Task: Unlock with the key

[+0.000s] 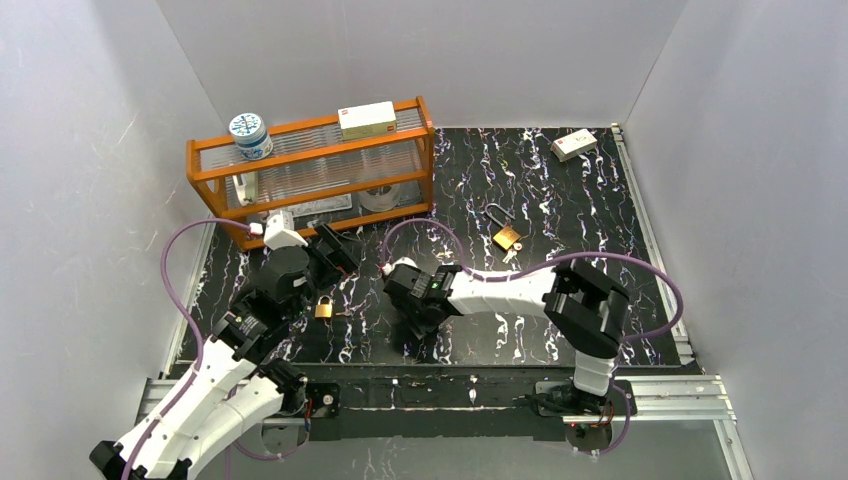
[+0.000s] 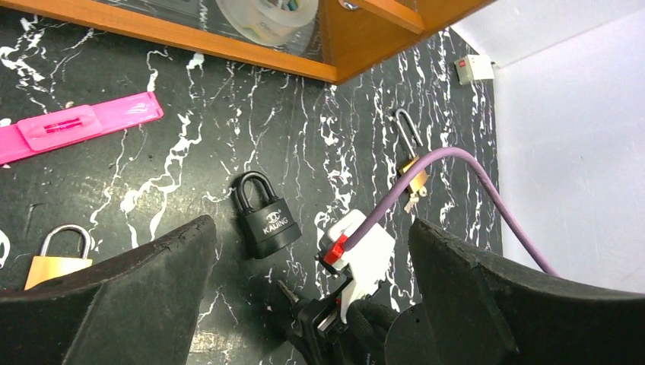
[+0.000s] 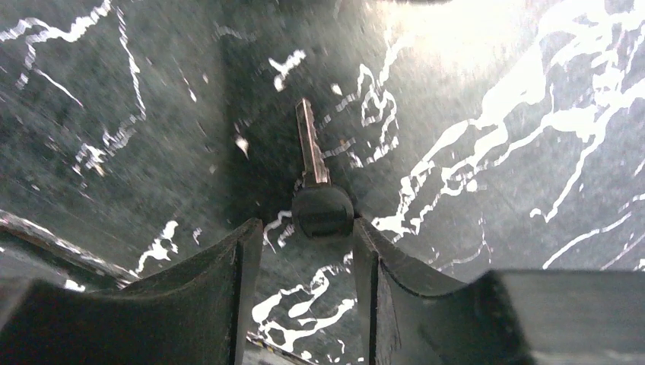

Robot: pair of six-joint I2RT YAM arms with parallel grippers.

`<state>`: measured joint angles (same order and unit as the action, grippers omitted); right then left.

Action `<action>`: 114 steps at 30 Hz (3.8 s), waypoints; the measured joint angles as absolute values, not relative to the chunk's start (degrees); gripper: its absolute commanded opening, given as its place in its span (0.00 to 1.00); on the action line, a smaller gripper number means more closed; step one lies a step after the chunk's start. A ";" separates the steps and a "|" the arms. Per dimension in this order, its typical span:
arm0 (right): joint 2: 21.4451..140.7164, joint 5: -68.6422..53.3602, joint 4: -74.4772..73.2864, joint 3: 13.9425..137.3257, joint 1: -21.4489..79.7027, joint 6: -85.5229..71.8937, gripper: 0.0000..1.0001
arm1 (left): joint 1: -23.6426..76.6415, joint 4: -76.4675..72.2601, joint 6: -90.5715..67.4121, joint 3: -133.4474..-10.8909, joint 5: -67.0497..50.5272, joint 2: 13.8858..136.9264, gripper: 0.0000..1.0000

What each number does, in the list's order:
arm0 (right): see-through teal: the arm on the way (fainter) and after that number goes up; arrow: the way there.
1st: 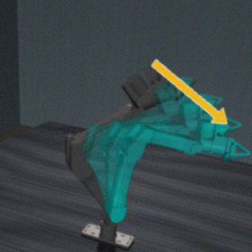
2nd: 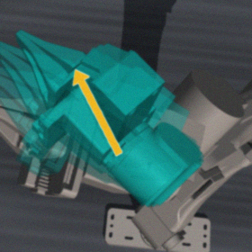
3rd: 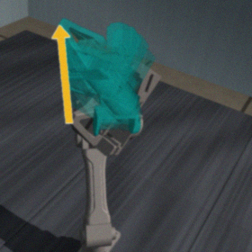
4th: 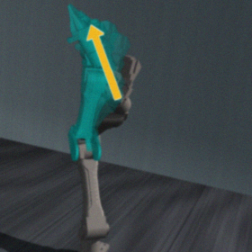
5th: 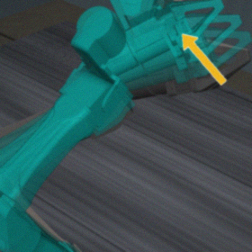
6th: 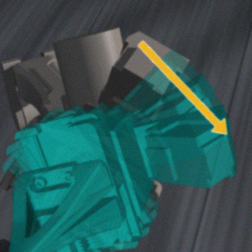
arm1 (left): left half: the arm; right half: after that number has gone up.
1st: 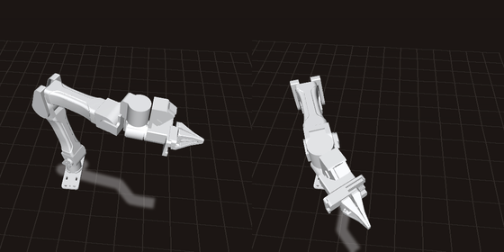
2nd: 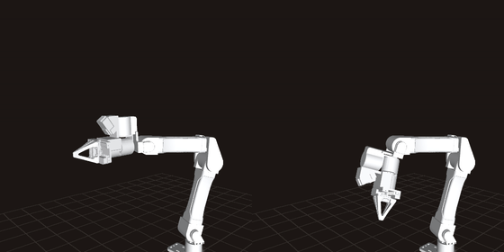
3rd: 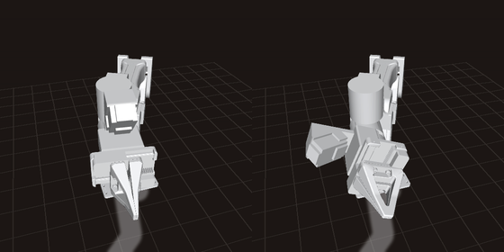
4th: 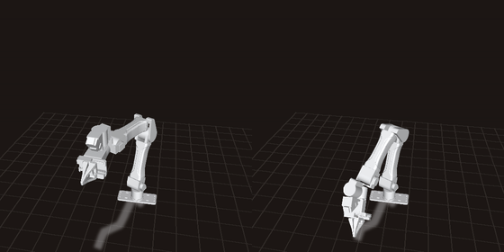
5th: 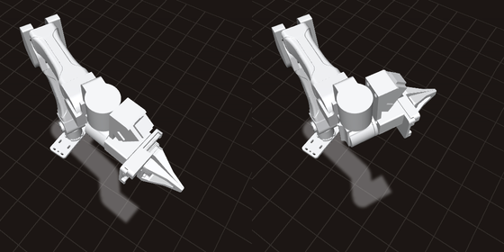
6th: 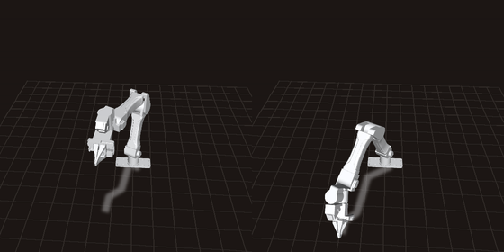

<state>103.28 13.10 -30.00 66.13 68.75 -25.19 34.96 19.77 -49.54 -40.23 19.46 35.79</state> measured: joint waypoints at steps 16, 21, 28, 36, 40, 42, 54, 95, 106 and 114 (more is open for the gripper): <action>105.14 13.19 -27.70 68.10 68.58 -24.05 0.27 | 34.96 19.77 -53.82 -39.46 23.92 37.87 0.93; 101.43 15.81 -23.00 62.83 68.58 -24.01 0.28 | 34.96 20.14 -56.27 -37.34 24.01 37.45 0.93; 87.26 17.91 -14.46 52.60 68.23 -22.57 0.28 | 34.94 19.35 -61.10 -32.12 21.52 35.70 0.94; 77.41 19.62 -4.05 48.49 68.23 -23.35 0.28 | 34.92 -0.12 -61.08 -28.18 4.21 44.05 0.83; 75.68 19.62 -1.34 47.05 68.23 -25.28 0.28 | 34.92 -6.83 -60.82 -27.88 -2.50 50.19 0.73; 75.68 19.59 -1.06 47.05 68.23 -25.56 0.28 | 34.92 -8.99 -60.73 -27.57 -4.69 51.59 0.67; 75.68 19.66 -1.08 47.05 68.23 -26.65 0.27 | 34.92 -14.61 -60.01 -26.92 -11.25 54.76 0.40; 60.80 -0.32 8.19 40.16 49.78 -36.84 0.91 | 34.92 -15.05 -54.02 -35.16 -13.61 59.13 0.00; 56.58 -23.40 32.21 38.46 32.51 -58.74 0.82 | 34.92 -25.32 -57.32 -48.86 -26.15 63.90 0.00; 55.90 -31.42 44.10 38.54 32.34 -64.93 0.70 | 34.92 -31.68 -61.69 -55.00 -29.63 62.37 0.00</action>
